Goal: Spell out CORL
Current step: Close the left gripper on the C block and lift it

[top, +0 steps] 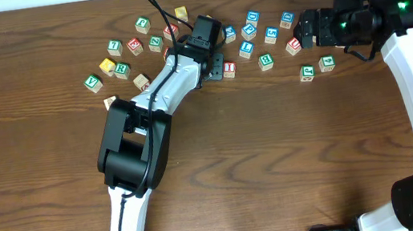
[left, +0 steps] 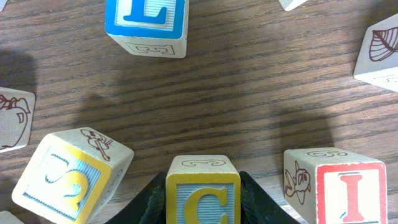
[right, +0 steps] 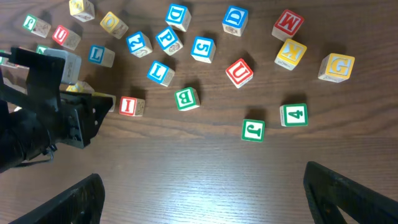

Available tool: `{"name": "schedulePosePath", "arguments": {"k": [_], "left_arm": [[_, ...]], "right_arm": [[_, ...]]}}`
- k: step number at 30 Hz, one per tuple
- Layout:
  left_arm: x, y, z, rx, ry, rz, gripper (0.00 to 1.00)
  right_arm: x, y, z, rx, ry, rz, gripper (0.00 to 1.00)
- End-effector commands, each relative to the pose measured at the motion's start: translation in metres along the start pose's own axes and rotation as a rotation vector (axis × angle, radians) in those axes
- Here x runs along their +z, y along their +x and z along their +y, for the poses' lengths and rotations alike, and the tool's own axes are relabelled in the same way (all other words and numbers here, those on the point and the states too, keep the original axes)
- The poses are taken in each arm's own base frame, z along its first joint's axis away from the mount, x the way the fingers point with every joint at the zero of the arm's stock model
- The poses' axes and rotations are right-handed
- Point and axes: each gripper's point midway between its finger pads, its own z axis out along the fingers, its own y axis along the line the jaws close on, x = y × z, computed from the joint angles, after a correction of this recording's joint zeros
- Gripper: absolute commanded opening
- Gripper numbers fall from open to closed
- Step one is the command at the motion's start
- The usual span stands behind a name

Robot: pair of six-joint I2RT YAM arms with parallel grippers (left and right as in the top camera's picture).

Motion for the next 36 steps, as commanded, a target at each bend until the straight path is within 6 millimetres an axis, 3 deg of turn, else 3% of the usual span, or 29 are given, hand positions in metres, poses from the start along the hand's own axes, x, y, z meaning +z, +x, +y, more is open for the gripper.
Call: {"name": "schedulePosePath", "arguments": {"k": [1, 6, 13, 18, 22, 29, 36], "left_arm": [[-0.003, 0.0, 0.004, -0.012, -0.016, -0.003, 0.33], [-0.027, -0.01, 0.002, -0.017, -0.009, -0.029, 0.33], [-0.09, -0.017, 0.004, -0.038, -0.004, -0.044, 0.33], [-0.137, -0.005, 0.009, -0.083, -0.009, -0.011, 0.33], [-0.157, 0.017, 0.016, -0.124, -0.033, 0.066, 0.33], [-0.152, 0.061, 0.027, -0.156, -0.089, 0.227, 0.33], [-0.118, 0.091, 0.033, -0.244, -0.115, 0.262, 0.33]], "right_arm": [[-0.004, -0.005, -0.002, -0.008, 0.011, -0.013, 0.97], [-0.004, -0.004, -0.002, -0.007, 0.012, -0.011, 0.97], [-0.004, -0.004, -0.002, -0.007, 0.012, -0.012, 0.96], [-0.004, -0.004, -0.002, -0.007, 0.012, -0.011, 0.97], [-0.004, -0.004, -0.002, -0.007, 0.012, -0.011, 0.97], [-0.004, -0.004, -0.002, -0.007, 0.012, -0.012, 0.98], [-0.003, -0.005, -0.002, -0.008, 0.011, -0.014, 0.99]]}}
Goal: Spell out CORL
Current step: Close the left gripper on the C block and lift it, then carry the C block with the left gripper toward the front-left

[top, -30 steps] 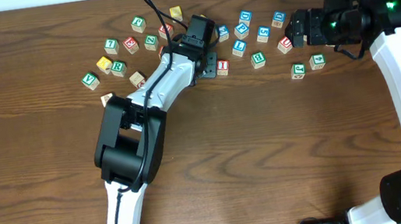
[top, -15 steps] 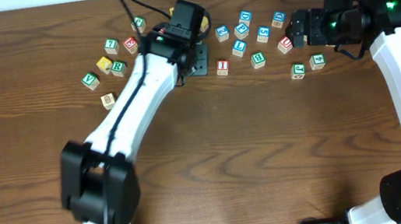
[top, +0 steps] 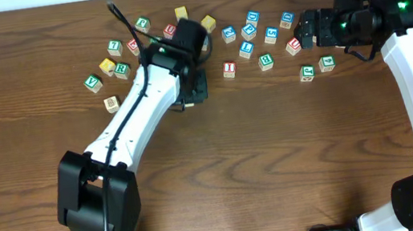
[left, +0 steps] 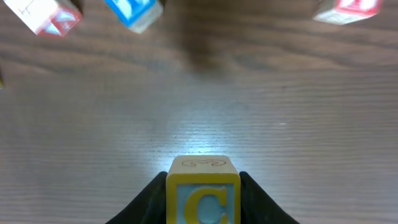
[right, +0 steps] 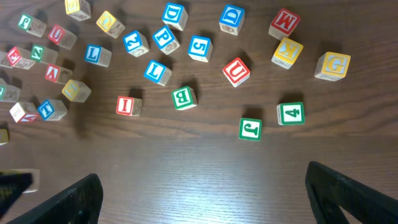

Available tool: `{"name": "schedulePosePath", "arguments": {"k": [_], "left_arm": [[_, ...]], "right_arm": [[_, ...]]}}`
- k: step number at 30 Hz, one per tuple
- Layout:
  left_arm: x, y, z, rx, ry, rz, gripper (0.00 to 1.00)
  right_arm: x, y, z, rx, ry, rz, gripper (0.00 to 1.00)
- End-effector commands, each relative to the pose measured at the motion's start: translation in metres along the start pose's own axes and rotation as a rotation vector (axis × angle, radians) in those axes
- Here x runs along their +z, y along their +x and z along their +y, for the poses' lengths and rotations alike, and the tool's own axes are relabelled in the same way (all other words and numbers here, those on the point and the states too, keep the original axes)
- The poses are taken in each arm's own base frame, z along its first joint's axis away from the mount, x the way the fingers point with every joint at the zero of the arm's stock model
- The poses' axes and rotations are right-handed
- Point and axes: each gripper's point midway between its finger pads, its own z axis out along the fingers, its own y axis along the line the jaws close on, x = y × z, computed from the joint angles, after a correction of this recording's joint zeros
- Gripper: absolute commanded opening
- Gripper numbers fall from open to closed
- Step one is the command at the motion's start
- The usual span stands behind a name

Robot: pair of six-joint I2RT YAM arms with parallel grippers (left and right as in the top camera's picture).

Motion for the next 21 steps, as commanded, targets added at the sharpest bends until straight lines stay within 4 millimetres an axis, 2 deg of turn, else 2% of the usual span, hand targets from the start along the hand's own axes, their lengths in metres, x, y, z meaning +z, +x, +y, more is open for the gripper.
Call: {"name": "schedulePosePath", "arguments": {"k": [1, 11, 21], "left_arm": [[0.023, 0.013, 0.007, -0.065, -0.023, 0.03, 0.33], [0.053, 0.006, 0.003, -0.149, 0.013, -0.048, 0.33], [0.083, 0.009, 0.029, -0.216, -0.056, 0.005, 0.3]], "right_arm": [[-0.003, -0.005, 0.0, -0.008, 0.0, -0.016, 0.99], [-0.003, -0.004, 0.0, -0.007, -0.001, -0.011, 0.98], [-0.003, -0.003, 0.006, -0.015, -0.007, -0.008, 0.98]]}}
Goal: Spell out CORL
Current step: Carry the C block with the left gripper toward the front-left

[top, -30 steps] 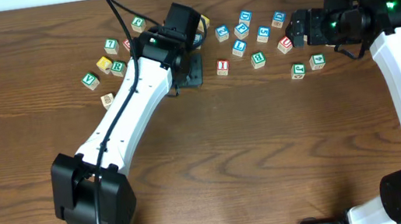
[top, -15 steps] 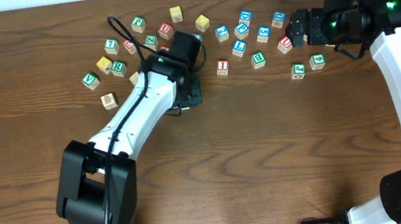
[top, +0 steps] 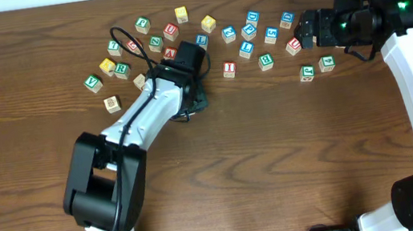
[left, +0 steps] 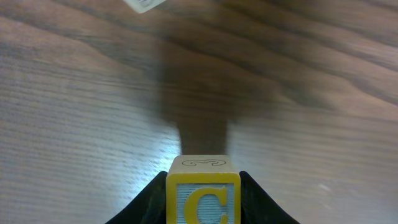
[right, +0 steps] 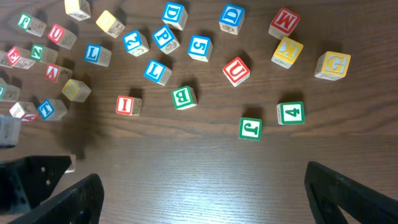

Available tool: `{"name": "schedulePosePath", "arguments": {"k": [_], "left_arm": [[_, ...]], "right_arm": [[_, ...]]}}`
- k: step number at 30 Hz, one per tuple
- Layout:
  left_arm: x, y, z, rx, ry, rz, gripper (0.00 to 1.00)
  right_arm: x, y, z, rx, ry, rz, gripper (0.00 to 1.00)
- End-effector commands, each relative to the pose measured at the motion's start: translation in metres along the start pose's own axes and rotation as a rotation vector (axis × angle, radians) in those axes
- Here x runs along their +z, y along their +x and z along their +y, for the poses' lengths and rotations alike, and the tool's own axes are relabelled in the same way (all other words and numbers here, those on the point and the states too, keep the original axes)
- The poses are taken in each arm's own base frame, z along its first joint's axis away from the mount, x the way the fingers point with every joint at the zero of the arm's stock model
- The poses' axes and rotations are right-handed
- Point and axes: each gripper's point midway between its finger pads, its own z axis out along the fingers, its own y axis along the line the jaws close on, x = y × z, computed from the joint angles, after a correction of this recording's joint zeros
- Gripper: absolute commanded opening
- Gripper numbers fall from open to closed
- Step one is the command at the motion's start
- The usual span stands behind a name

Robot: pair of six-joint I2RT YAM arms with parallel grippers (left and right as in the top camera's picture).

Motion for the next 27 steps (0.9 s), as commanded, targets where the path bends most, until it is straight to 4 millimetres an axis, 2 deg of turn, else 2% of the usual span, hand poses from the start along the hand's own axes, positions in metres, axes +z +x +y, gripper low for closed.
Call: {"name": "schedulePosePath", "arguments": {"k": [1, 9, 15, 19, 27], "left_arm": [[0.014, -0.002, 0.018, 0.0, -0.045, 0.015, 0.29], [0.016, -0.01, 0.03, 0.176, -0.03, 0.028, 0.29], [0.017, -0.009, 0.026, 0.268, -0.006, 0.037, 0.29], [0.017, -0.004, 0.019, 0.268, 0.038, 0.057, 0.29], [0.018, -0.005, 0.019, 0.243, 0.04, 0.055, 0.29]], "right_arm": [[-0.002, -0.004, 0.006, -0.016, -0.008, -0.011, 0.98], [-0.002, -0.004, 0.008, -0.02, -0.01, -0.011, 0.98], [-0.002, -0.004, 0.008, -0.02, -0.01, -0.011, 0.98], [-0.002, -0.004, 0.008, -0.02, -0.01, -0.011, 0.99], [-0.002, -0.004, 0.008, -0.02, -0.01, -0.011, 0.99]]}}
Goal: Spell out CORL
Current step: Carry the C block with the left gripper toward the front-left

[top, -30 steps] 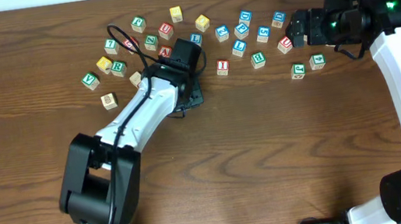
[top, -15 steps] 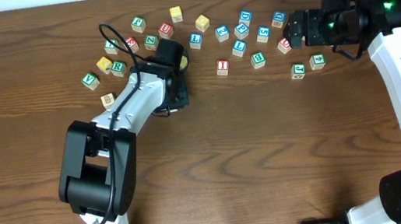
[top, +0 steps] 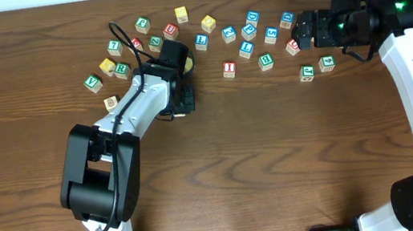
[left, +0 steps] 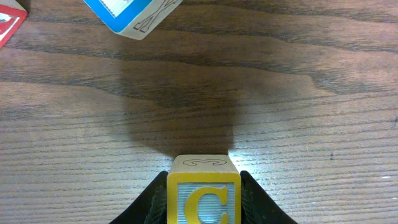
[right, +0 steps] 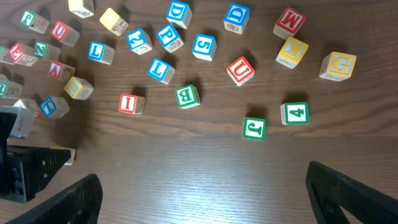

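Note:
A yellow-edged block with the letter C [left: 203,190] sits between the black fingers of my left gripper [top: 182,96], which is shut on it low over the bare wood, in front of the left part of the block scatter. In the overhead view the gripper hides the block. Two blue L blocks [right: 96,51] [right: 161,70] lie in the scatter. My right gripper [right: 205,198] hangs open and empty high over the right side of the table [top: 304,31], far from the C block.
Several letter blocks are spread along the far side of the table, among them a red I [right: 127,103], a green B [right: 186,96], a green J [right: 253,128] and a green 4 [right: 293,113]. A blue block [left: 132,14] lies just beyond the held C.
My left gripper, still shut on the C block, has shifted a little to the left and sits closer to the wood. The right arm has not moved.
My left gripper was shut on the C block in the middle of the scatter, beside the red I. Then it held the block over bare wood nearer the front. It has since shifted leftward in steps, and now holds it left of the red I.

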Available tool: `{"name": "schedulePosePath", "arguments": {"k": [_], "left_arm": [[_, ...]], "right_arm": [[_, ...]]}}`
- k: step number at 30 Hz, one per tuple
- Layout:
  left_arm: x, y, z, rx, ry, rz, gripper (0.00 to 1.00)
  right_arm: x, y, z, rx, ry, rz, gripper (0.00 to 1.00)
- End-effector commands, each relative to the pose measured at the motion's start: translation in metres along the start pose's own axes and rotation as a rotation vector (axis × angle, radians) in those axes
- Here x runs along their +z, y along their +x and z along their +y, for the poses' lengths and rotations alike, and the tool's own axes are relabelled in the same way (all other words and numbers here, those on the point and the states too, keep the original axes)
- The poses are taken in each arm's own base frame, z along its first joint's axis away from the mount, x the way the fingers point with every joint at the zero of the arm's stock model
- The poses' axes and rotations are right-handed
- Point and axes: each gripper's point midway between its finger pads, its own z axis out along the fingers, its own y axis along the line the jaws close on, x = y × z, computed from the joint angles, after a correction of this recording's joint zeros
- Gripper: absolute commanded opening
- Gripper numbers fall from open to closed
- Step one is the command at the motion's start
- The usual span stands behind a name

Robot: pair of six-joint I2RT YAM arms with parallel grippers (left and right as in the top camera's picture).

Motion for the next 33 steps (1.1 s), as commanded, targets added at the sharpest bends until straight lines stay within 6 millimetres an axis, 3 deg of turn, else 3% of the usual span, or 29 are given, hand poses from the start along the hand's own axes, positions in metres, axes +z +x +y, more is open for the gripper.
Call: {"name": "schedulePosePath", "arguments": {"k": [1, 11, 16, 27, 33], "left_arm": [[0.006, 0.003, -0.001, -0.014, 0.009, 0.012, 0.29], [0.016, 0.004, 0.0, -0.019, 0.006, 0.022, 0.29], [0.016, 0.004, -0.001, -0.019, 0.006, 0.024, 0.42], [0.016, 0.004, -0.001, -0.018, 0.006, 0.023, 0.42], [0.016, 0.002, -0.001, 0.03, 0.008, 0.016, 0.36]], "right_arm": [[-0.003, -0.005, 0.003, -0.01, -0.004, -0.013, 0.99], [-0.003, -0.005, 0.003, -0.01, -0.004, -0.013, 0.99], [-0.003, -0.005, 0.003, -0.01, -0.004, -0.013, 0.99], [-0.003, -0.006, 0.003, -0.011, -0.005, -0.02, 0.99], [-0.003, -0.006, 0.003, -0.011, -0.005, -0.02, 0.99]]}}
